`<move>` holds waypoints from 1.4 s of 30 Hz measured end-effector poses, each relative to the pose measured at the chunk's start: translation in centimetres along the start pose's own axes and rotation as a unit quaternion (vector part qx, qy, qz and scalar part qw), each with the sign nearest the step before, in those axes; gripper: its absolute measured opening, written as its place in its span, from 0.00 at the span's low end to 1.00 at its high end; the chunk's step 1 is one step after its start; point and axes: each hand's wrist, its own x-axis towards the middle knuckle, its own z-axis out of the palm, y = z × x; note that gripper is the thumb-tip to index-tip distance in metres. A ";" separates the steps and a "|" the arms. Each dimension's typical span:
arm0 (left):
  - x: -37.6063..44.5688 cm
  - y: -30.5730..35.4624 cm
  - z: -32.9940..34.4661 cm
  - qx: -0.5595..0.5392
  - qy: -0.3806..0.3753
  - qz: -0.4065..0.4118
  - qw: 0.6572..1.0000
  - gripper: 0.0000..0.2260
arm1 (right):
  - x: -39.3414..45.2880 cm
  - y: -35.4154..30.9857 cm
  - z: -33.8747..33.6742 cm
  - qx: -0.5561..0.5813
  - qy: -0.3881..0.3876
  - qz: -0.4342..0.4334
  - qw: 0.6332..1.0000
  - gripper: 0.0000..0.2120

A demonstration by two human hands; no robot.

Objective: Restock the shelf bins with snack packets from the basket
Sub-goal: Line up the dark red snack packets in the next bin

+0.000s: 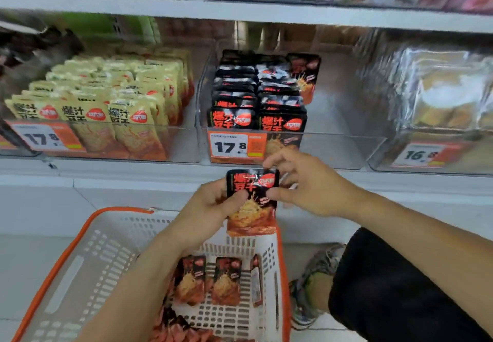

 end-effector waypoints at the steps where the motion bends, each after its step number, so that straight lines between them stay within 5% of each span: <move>1: 0.3 1.2 0.6 0.007 0.029 0.045 0.999 0.08 | -0.3 -0.7 -1.1 -0.005 0.014 -0.026 1.000 0.16; 4: 1.0 4.6 2.1 -0.005 0.147 0.162 0.976 0.09 | -0.8 -3.0 -4.9 -0.041 0.103 -0.106 0.988 0.12; 9: 3.6 5.3 -0.1 0.269 0.333 0.280 0.859 0.22 | -0.6 -3.0 -11.2 -0.069 0.283 -0.129 0.948 0.13; 14: 5.8 4.3 -1.7 0.293 0.303 0.191 0.886 0.39 | 1.6 -0.8 -14.3 -0.112 0.316 -0.031 0.942 0.15; 20: 6.3 3.4 -2.3 0.291 0.311 0.184 0.886 0.40 | 4.4 0.6 -14.8 0.096 0.282 0.133 0.945 0.12; 25: 6.5 3.4 -2.3 0.293 0.315 0.194 0.882 0.39 | 7.1 1.7 -14.8 0.120 0.269 0.176 0.939 0.05; 30: 6.6 3.2 -2.3 0.301 0.319 0.202 0.876 0.39 | 10.3 3.1 -14.8 0.070 0.374 0.172 0.909 0.04; 35: 6.6 2.9 -2.1 0.313 0.326 0.201 0.869 0.38 | 13.6 5.7 -15.2 -0.034 0.444 0.177 0.877 0.14; 38: 6.7 2.8 -2.2 0.315 0.326 0.205 0.867 0.38 | 14.5 5.1 -14.7 -0.124 0.456 0.183 0.862 0.08; 42: 6.9 2.6 -2.2 0.326 0.334 0.211 0.859 0.39 | 16.3 5.6 -14.7 -0.207 0.416 0.203 0.862 0.11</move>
